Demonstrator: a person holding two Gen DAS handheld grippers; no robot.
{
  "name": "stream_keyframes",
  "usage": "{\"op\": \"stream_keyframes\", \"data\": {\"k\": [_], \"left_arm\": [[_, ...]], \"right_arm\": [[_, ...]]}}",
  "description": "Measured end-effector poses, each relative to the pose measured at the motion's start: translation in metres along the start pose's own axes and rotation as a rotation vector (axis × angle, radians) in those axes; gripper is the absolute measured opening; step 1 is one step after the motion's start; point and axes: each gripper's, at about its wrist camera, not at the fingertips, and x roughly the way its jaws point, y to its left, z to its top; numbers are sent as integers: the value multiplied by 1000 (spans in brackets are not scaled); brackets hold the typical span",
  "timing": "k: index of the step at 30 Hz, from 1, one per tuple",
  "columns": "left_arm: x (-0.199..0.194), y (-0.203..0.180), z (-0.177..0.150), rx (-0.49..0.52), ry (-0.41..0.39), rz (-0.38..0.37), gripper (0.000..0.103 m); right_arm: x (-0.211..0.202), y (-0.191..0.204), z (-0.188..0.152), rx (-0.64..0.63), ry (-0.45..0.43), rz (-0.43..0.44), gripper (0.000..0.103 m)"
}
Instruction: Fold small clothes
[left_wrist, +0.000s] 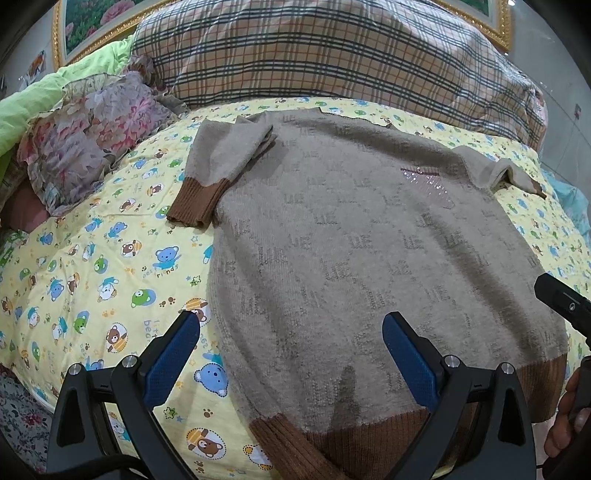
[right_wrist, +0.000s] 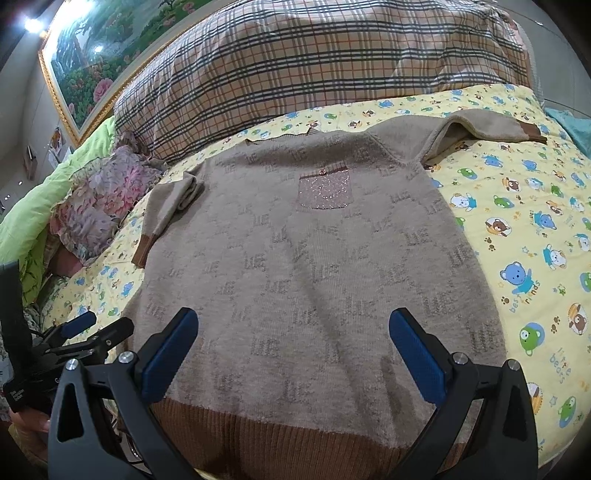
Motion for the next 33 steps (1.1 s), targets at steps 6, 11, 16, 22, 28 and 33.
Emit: {"op": "stream_keyframes", "data": {"k": [6, 11, 16, 22, 28, 33], "left_arm": [[1, -2, 1, 12, 7, 3, 100], [3, -6, 5, 40, -4, 3, 100], [8, -10, 12, 53, -32, 1, 100], [19, -9, 26, 44, -20, -1, 100], [30, -12, 43, 44, -14, 4, 100], [45, -18, 60, 62, 3, 14, 100]], "right_arm": [[1, -3, 2, 9, 4, 12, 103], [5, -7, 4, 32, 4, 29, 103], [9, -16, 9, 82, 6, 62, 103], [12, -42, 26, 152, -10, 67, 103], [7, -77, 50, 198, -44, 30, 103], [7, -113, 73, 253, -72, 17, 103]]}}
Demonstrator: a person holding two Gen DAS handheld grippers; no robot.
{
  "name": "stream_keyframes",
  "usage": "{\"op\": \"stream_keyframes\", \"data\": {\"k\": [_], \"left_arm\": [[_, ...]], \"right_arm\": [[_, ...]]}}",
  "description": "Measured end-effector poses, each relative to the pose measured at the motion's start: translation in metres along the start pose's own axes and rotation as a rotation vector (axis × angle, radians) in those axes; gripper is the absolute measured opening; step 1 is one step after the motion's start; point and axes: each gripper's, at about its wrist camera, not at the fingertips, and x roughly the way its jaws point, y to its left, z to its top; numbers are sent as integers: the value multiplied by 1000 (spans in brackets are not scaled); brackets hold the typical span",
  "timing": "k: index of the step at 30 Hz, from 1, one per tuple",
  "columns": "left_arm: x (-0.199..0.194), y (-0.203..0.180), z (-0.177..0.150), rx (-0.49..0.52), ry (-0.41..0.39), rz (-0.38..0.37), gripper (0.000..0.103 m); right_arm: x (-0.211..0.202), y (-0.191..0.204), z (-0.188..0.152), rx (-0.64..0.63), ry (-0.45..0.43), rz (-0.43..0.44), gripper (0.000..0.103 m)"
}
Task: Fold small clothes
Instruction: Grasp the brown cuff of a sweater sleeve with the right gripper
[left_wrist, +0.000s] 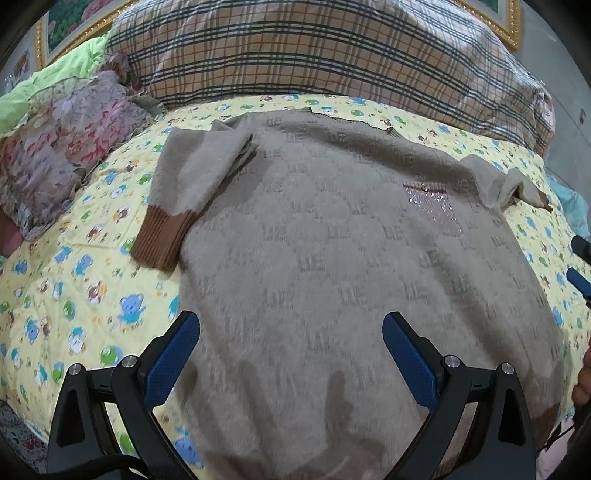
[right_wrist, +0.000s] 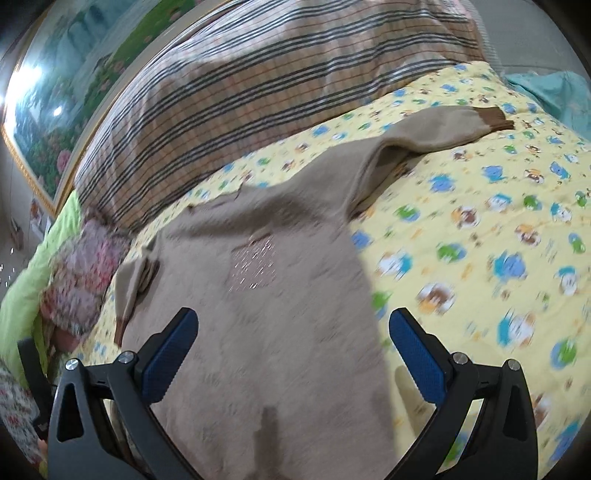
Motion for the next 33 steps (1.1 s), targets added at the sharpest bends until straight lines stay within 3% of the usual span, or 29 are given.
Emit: {"op": "stream_keyframes", "data": {"k": [10, 13, 15, 16, 19, 22, 25, 26, 28, 29, 30, 33], "left_arm": [[36, 2, 52, -41, -17, -2, 100], [52, 5, 69, -61, -1, 0, 100], [60, 4, 79, -57, -2, 11, 100], [64, 3, 83, -49, -3, 18, 100], [76, -2, 95, -26, -6, 41, 100], [90, -4, 100, -25, 23, 47, 100], [104, -3, 102, -44, 51, 39, 100], [108, -4, 103, -48, 62, 38, 100], [114, -3, 101, -50, 76, 43, 100], [117, -4, 100, -50, 88, 43, 100], [119, -4, 100, -58, 93, 35, 100], [119, -1, 97, -68, 105, 23, 100]], "right_arm": [[15, -94, 99, 148, -87, -170, 102], [29, -137, 131, 223, -118, -203, 95], [41, -172, 152, 316, -125, -223, 81], [46, -185, 157, 363, -126, -219, 79], [63, -226, 176, 499, -143, -222, 75], [83, -249, 189, 545, -135, -268, 74], [93, -255, 203, 504, -156, -309, 73], [96, -258, 206, 495, -159, -321, 69], [98, -266, 211, 494, -178, -336, 44], [100, -269, 213, 487, -173, -340, 17], [100, -272, 214, 491, -169, -317, 8], [88, -256, 211, 461, -213, -236, 7]]}}
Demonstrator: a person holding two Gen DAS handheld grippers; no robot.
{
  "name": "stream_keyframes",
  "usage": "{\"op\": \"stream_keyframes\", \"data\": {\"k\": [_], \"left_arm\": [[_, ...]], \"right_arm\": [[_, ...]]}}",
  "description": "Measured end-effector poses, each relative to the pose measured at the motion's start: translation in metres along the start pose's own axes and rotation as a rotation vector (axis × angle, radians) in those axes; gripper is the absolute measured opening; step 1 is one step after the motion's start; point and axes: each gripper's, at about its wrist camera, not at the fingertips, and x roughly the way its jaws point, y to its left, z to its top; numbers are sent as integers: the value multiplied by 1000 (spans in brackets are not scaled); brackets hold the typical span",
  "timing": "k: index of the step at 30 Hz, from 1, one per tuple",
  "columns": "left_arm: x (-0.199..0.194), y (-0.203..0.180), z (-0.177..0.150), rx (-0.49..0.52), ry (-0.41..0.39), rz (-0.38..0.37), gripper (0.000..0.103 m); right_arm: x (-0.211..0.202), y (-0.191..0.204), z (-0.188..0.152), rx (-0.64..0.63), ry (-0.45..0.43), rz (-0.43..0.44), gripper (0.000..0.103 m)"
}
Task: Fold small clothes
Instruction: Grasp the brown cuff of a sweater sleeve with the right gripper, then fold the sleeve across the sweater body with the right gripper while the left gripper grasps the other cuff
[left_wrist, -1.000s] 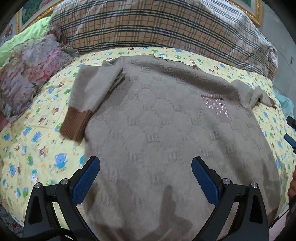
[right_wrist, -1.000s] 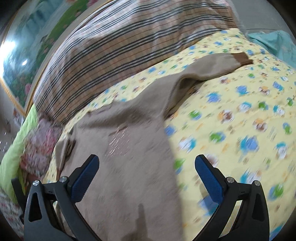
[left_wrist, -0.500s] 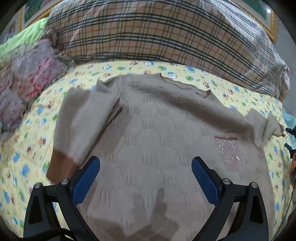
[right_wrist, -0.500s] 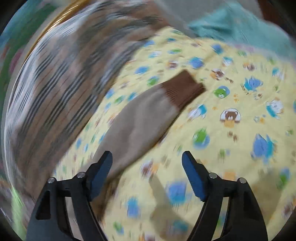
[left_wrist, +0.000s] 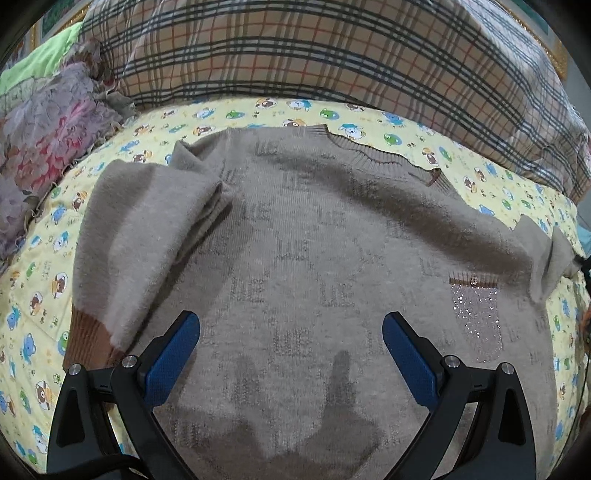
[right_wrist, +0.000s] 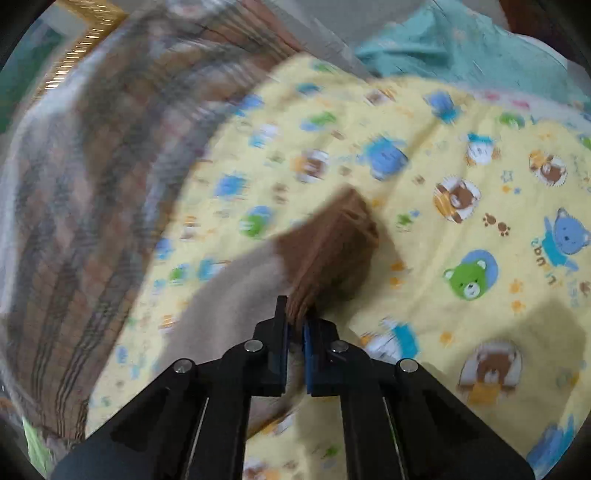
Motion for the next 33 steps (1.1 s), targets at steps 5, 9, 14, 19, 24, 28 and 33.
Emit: {"op": "stream_keyframes", "data": {"k": [5, 9, 14, 19, 24, 28, 33], "left_arm": [[-6, 10, -3, -30, 10, -35, 100], [-19, 23, -13, -42, 20, -59, 100], [-34, 49, -25, -69, 30, -100, 100], [-35, 74, -34, -92, 51, -127, 100], [-25, 89, -35, -116, 82, -183, 100], [-12, 90, -33, -133, 105, -217, 100], [4, 70, -28, -101, 117, -234, 100]], "right_arm": [[-65, 78, -48, -174, -10, 289, 7], [-100, 159, -116, -329, 104, 533, 7], [-97, 238, -206, -444, 330, 723, 7], [-63, 295, -292, -520, 537, 760, 7], [-32, 314, -358, -546, 705, 744, 7], [-16, 304, -383, -520, 849, 732, 11], [-17, 285, -371, -440, 890, 744, 67]]}}
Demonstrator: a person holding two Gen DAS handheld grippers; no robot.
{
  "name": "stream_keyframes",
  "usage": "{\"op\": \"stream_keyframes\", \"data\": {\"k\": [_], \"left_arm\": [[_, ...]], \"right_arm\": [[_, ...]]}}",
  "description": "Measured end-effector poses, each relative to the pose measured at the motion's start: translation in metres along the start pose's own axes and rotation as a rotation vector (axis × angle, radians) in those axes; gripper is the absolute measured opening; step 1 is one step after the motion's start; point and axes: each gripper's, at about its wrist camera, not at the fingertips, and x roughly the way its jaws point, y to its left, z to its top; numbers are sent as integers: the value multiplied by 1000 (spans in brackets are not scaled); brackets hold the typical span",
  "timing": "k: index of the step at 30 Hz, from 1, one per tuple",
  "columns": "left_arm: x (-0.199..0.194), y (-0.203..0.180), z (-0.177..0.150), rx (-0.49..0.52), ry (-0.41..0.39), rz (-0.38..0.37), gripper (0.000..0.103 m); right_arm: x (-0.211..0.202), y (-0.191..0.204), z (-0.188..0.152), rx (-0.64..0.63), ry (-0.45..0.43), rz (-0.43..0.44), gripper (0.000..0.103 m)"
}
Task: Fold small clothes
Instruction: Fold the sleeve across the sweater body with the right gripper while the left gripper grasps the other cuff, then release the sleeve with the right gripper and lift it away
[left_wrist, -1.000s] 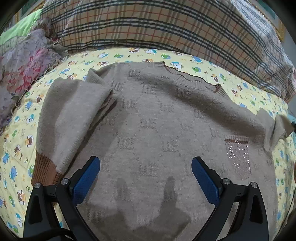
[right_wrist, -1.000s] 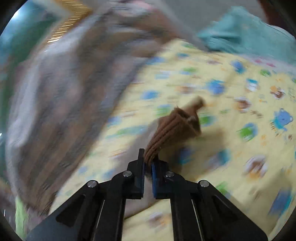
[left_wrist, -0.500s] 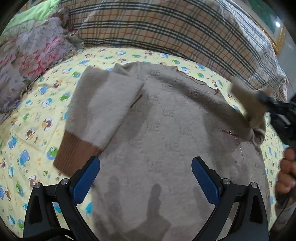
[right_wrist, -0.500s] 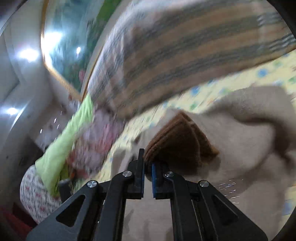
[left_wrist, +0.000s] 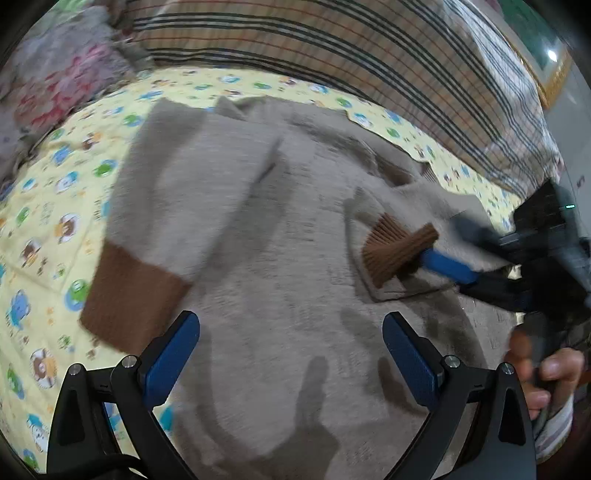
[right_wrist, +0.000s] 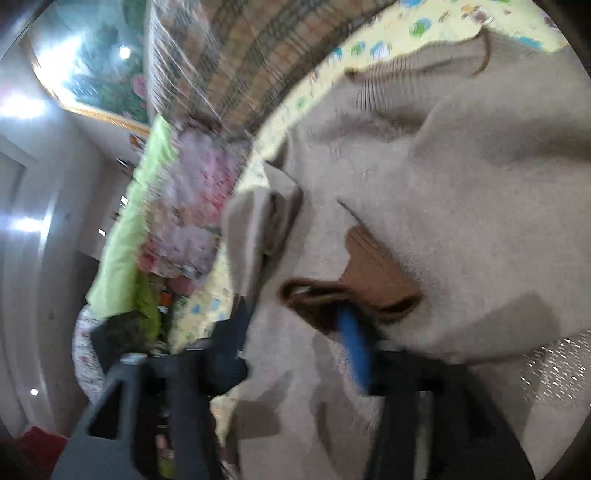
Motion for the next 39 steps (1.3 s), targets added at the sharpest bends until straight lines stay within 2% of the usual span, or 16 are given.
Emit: {"op": "stream_keyframes", "data": {"k": [4, 10, 11, 12, 13, 15, 19, 21, 24, 28, 31, 33, 36, 37, 38, 39], "left_arm": [[19, -30, 7, 55, -4, 1, 100], [58, -82, 31, 154, -25, 36, 98], [68, -89, 37, 179, -27, 55, 77], [72, -91, 41, 187, -20, 52, 28], [76, -90, 46, 174, 6, 20, 8], [65, -75, 53, 99, -20, -32, 7], [8, -28, 51, -10, -175, -84, 6], [9, -12, 46, -21, -160, -42, 6], [27, 9, 39, -63, -95, -43, 6], [34, 18, 34, -71, -82, -44, 6], [31, 24, 31, -84, -92, -51, 6], [31, 29, 27, -87, -82, -55, 6], [30, 32, 20, -71, -71, -52, 6], [30, 31, 20, -64, -72, -46, 6], [29, 28, 20, -57, -73, -51, 6], [27, 26, 20, -54, -75, -59, 6]], "right_arm": [[-49, 12, 0, -50, -126, 34, 67], [-116, 7, -9, -40, -288, -25, 68], [-125, 3, -11, -25, -311, -31, 68], [-134, -1, -12, -14, -330, -40, 68], [-141, -4, -13, -6, -345, -53, 68], [-161, -10, -16, 6, -384, -89, 68], [-201, -11, -16, -24, -476, -204, 68], [-211, -15, -8, -35, -496, -267, 68], [-213, -32, 13, -19, -495, -349, 68], [-183, -54, 48, -17, -388, -451, 68], [-167, -78, 64, 38, -350, -588, 68], [-166, -100, 70, 119, -345, -568, 68], [-149, -118, 78, 170, -281, -441, 67], [-139, -120, 81, 167, -253, -425, 58], [-133, -120, 82, 161, -241, -447, 22], [-130, -120, 84, 155, -236, -461, 17]]}}
